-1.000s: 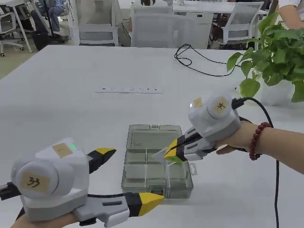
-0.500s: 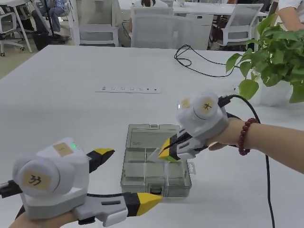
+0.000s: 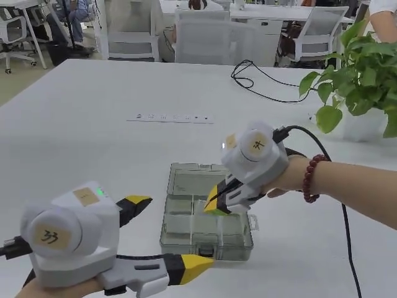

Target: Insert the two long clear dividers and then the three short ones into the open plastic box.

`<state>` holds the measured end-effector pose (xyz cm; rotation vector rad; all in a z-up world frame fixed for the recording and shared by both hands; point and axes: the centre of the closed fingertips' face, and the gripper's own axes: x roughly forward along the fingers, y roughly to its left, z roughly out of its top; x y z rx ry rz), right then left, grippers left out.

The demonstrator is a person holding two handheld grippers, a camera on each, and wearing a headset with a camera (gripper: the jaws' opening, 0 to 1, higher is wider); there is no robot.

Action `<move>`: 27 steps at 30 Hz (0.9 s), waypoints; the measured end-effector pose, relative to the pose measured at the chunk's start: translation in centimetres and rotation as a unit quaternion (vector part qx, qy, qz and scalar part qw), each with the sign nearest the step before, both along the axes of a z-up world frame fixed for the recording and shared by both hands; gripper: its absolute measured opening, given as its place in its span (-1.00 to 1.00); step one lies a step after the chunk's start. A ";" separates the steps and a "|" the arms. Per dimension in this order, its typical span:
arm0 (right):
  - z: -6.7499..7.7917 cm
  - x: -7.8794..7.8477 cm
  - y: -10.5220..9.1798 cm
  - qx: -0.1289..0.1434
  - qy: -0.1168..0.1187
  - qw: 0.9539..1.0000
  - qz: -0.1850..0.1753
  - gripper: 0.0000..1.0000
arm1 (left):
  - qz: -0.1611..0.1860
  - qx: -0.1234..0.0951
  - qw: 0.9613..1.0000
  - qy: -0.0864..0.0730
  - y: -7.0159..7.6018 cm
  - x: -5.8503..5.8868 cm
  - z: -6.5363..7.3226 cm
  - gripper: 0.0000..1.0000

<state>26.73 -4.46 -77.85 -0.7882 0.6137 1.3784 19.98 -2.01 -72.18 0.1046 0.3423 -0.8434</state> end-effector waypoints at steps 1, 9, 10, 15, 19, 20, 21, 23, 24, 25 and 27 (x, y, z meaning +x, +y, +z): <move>0.0 0.0 0.0 -0.001 0.000 1.000 0.000 -0.95 | 0.000 0.000 1.000 0.000 0.0 0.0 0.0 0.77; -0.2 0.1 0.2 -0.003 0.004 1.000 -0.001 -0.95 | -0.002 0.002 1.000 0.000 0.0 0.0 0.0 0.75; -0.3 0.1 0.2 -0.005 0.004 1.000 -0.001 -0.95 | -0.003 0.003 1.000 0.000 -0.1 0.0 0.0 0.75; -0.7 0.2 0.3 -0.011 0.011 1.000 -0.003 -0.95 | -0.003 0.004 1.000 -0.001 0.0 0.1 0.0 0.76; -1.2 0.2 0.3 -0.018 0.016 1.000 -0.005 -0.95 | -0.002 0.004 1.000 -0.001 0.0 0.1 0.0 0.76; -1.4 0.2 0.3 -0.021 0.016 1.000 -0.005 -0.95 | -0.002 0.004 1.000 -0.001 0.0 0.2 0.0 0.76; -1.6 0.2 0.4 -0.024 0.017 1.000 -0.005 -0.95 | -0.002 0.003 1.000 -0.001 0.1 0.2 0.0 0.76; -1.9 0.2 0.4 -0.031 0.018 0.999 -0.005 -0.95 | -0.002 0.003 1.000 0.000 0.1 0.2 0.0 0.75; -2.1 0.2 0.4 -0.033 0.019 0.999 -0.005 -0.95 | -0.002 0.004 1.000 0.000 0.1 0.2 0.0 0.75; -2.2 0.3 0.4 -0.035 0.021 0.999 -0.006 -0.95 | -0.002 0.005 1.000 0.000 0.1 0.2 -0.1 0.75; -2.5 0.2 0.4 -0.040 0.023 0.999 -0.007 -0.95 | -0.003 0.005 1.000 0.000 0.1 0.2 -0.1 0.75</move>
